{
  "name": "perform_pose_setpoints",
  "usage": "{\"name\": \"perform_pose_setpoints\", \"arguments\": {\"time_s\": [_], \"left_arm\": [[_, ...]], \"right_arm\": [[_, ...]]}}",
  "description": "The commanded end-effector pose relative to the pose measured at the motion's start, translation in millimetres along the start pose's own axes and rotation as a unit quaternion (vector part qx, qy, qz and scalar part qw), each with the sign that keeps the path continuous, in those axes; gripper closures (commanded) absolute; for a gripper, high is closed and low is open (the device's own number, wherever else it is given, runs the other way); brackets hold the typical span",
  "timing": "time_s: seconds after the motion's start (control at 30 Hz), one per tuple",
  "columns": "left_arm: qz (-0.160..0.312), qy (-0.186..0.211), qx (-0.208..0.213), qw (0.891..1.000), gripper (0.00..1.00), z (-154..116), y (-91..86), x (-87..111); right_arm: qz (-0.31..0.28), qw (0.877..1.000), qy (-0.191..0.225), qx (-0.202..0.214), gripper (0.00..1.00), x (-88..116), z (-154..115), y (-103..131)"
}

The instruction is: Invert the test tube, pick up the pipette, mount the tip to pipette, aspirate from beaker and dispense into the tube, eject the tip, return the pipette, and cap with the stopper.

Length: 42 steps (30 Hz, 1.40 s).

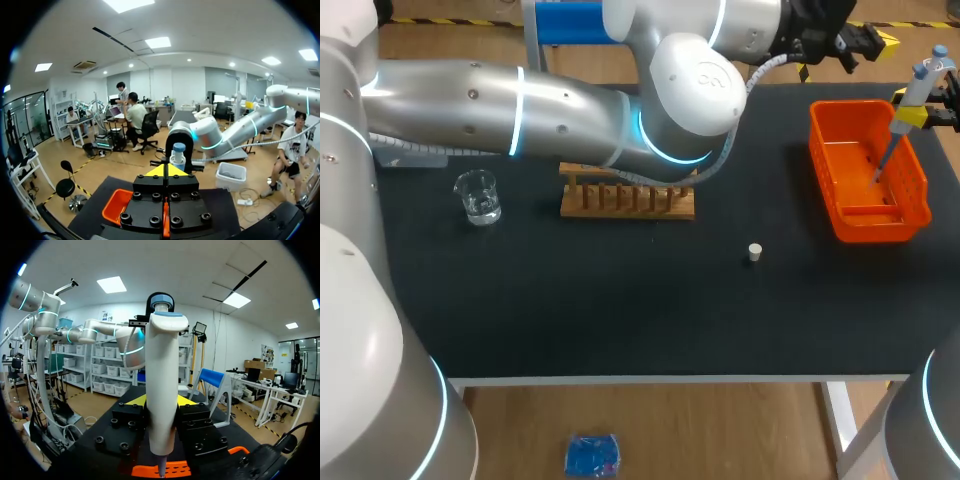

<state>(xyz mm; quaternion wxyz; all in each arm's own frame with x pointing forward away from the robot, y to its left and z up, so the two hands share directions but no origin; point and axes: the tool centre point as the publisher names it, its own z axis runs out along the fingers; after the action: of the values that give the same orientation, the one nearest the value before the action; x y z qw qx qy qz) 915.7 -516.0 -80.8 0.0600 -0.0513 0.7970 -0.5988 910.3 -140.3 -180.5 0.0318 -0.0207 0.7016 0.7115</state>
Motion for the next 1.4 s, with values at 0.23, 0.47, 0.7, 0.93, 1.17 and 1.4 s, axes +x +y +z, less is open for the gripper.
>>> {"name": "perform_pose_setpoints", "arguments": {"time_s": [0.23,0.47,0.7,0.93,1.17,1.4], "left_arm": [[0.007,0.014,0.051,0.999,1.0,21,2.5,3.7],[0.016,0.021,0.07,0.997,1.0,28,-1.2,8.3],[0.025,0.021,0.086,0.996,1.0,31,-5.3,15.0],[0.023,0.023,0.09,0.995,1.0,37,-5.0,20.5],[0.016,0.023,0.091,0.995,1.0,41,1.6,21.0],[0.011,0.023,0.09,0.996,1.0,42,6.5,19.7]], "right_arm": [[0.0,1.0,0.001,0.0,1.0,-1,-1,0],[0.0,1.0,0.001,0.0,1.0,-1,-1,0],[0.0,1.0,0.001,0.0,1.0,-1,-1,0],[0.0,1.0,0.001,0.0,1.0,-1,-1,0],[0.0,1.0,0.001,0.0,1.0,-1,-1,0],[0.0,1.0,0.001,0.0,1.0,-1,-1,0]]}}
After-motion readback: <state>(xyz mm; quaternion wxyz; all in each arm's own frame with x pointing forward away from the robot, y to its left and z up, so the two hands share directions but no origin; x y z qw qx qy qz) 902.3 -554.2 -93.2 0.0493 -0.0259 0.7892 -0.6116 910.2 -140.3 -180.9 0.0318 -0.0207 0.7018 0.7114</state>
